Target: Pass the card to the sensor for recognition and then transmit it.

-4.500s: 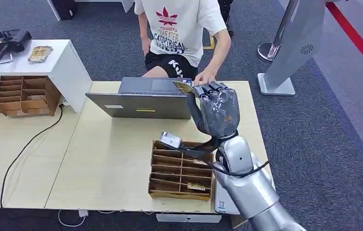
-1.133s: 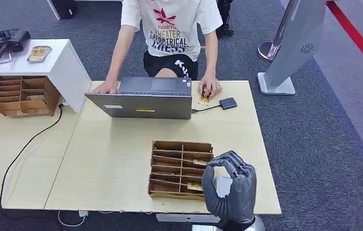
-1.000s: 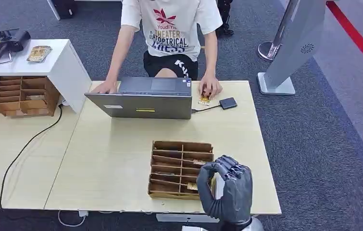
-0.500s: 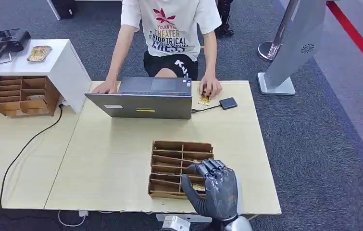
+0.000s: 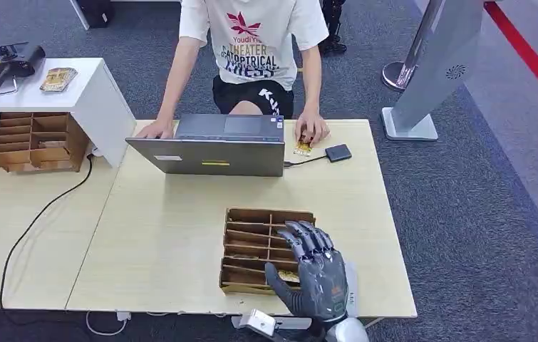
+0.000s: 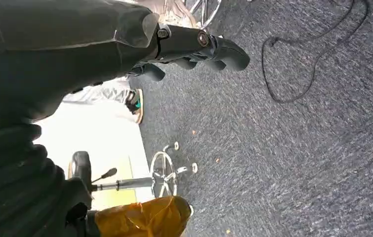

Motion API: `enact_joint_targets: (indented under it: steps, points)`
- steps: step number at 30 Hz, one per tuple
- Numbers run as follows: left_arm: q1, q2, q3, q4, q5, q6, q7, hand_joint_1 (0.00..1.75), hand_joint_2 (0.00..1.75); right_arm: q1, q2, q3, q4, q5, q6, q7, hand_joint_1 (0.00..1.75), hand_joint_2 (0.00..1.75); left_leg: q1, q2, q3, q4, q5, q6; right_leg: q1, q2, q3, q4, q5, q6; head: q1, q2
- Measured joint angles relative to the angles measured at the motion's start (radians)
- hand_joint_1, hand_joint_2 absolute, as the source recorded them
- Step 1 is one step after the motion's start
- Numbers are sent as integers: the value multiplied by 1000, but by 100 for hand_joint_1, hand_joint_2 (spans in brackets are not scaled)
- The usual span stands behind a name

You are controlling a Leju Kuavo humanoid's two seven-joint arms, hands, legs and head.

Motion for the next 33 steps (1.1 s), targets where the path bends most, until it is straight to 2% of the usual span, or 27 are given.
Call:
enact_joint_targets:
  steps: [4,22,23,24,28,29,33]
  points:
    - [0,0,-5,0,2,0,0,0,175,-5,-3,-6,9,15,0,10,84,175,0,0,0,0,0,0,0,0,0,0,0,0,0,0]
    - [0,1,-12,0,3,0,-2,0,175,-19,-7,-10,39,46,0,18,86,175,0,0,0,0,0,0,0,0,0,0,0,0,0,0]
    - [0,1,-12,0,3,0,-2,0,175,-20,-7,-10,40,50,0,20,106,175,0,0,0,0,0,0,0,0,0,0,0,0,0,0]
    - [0,1,-12,0,3,0,-3,0,175,-21,-7,-10,41,54,0,22,120,175,0,0,0,0,0,0,0,0,0,0,0,0,0,0]
    - [0,1,-14,0,2,0,-3,0,175,-32,-9,-12,45,70,1,33,113,175,0,0,0,0,0,0,0,0,0,0,0,0,0,0]
    - [0,1,-15,0,0,0,-3,0,175,-37,-9,-13,47,74,1,35,106,175,0,0,0,0,0,0,0,0,0,0,0,0,0,0]
    - [0,1,-26,0,-2,-3,-3,0,175,-56,-12,-22,58,95,5,47,105,175,0,0,0,0,0,0,0,0,0,0,0,0,0,0]
